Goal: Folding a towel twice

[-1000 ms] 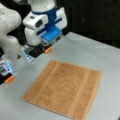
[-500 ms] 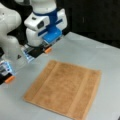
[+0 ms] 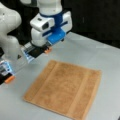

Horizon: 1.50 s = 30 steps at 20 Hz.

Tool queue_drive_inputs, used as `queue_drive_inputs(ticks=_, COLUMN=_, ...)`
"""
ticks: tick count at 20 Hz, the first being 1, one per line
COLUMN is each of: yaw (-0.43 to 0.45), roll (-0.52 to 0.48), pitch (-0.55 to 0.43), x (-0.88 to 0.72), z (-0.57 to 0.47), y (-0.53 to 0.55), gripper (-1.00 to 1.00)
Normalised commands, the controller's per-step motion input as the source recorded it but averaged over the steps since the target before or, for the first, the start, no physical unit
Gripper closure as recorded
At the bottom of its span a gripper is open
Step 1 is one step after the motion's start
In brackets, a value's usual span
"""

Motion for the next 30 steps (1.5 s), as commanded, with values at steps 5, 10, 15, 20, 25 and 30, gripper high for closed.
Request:
queue_drive_inputs(ticks=5, yaw=-0.243, roll=-0.168, pitch=0.106, x=0.66, z=-0.17, y=0.46, gripper=-1.0)
queue_drive_inputs(ticks=10, yaw=-0.199, roll=-0.179, pitch=0.083, x=0.71, z=-0.22, y=0.41, gripper=-1.0)
queue_drive_inputs(ticks=15, yaw=-0.115, roll=-0.214, pitch=0.083, x=0.64, z=-0.09, y=0.29, gripper=-1.0)
queue_drive_inputs(ticks=20, yaw=-0.049, roll=-0.246, pitch=0.187, x=0.41, z=-0.03, y=0.22, gripper=-1.0)
queue_drive_inputs(ticks=25, yaw=-0.008, roll=-0.333, pitch=0.284, x=0.28, z=-0.03, y=0.2, gripper=-1.0)
queue_drive_inputs(ticks=30, yaw=-0.041, roll=-0.347, pitch=0.224, x=0.4, z=-0.16, y=0.32, gripper=-1.0)
